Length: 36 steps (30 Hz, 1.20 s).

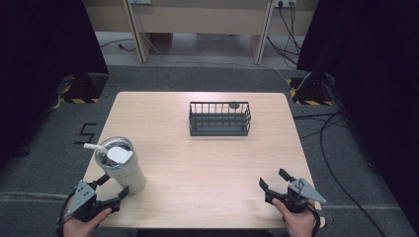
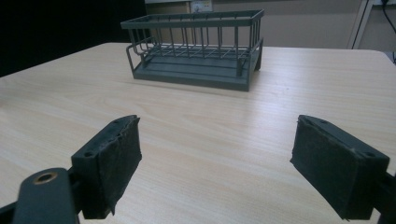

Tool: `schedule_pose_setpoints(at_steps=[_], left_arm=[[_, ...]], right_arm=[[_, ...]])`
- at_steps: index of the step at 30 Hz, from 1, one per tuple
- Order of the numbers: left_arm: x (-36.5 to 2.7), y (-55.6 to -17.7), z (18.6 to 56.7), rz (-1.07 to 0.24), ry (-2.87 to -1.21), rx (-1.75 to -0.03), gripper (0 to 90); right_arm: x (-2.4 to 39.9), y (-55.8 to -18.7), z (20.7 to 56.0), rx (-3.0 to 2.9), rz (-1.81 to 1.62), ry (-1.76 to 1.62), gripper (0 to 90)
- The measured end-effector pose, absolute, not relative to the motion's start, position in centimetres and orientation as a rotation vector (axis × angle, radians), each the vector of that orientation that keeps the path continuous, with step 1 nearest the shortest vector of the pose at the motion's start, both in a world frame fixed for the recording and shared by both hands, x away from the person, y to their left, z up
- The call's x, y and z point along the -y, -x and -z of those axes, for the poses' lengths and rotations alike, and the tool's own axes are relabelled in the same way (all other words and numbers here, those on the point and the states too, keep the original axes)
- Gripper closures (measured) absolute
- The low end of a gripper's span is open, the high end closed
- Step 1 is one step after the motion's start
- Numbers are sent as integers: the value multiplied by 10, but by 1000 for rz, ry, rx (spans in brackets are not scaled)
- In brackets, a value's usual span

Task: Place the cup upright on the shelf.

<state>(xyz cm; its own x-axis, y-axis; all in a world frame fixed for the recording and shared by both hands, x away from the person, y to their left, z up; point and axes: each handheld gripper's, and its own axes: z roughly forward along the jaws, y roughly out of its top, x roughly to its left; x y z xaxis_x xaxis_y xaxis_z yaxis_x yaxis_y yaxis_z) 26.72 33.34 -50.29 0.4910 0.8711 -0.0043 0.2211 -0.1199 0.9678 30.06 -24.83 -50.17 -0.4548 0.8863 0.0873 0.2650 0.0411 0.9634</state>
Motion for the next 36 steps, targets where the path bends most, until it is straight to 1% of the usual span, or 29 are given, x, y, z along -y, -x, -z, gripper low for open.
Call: schedule_pose_setpoints(at_steps=[8, 12, 17, 26, 35, 36], left_arm=[[-332, -270, 498, -724, -1626, -944, 146], [-332, -276, 493, -715, -1623, -935, 141], [-331, -288, 486, -732, -1627, -917, 131], [-325, -301, 485, -721, -1617, -895, 82], [-321, -313, 488, -736, -1583, -868, 90], [-320, -312, 488, -722, -1580, -870, 90]], right_arm=[[251, -300, 499, -1777, -1430, -1162, 158], [251, -301, 499, -1782, -1432, -1164, 158], [249, -303, 500, -1801, -1428, -1162, 159], [244, -304, 501, -1825, -1426, -1152, 159], [242, -305, 503, -1852, -1422, -1153, 159], [242, -305, 503, -1852, -1422, -1153, 159]])
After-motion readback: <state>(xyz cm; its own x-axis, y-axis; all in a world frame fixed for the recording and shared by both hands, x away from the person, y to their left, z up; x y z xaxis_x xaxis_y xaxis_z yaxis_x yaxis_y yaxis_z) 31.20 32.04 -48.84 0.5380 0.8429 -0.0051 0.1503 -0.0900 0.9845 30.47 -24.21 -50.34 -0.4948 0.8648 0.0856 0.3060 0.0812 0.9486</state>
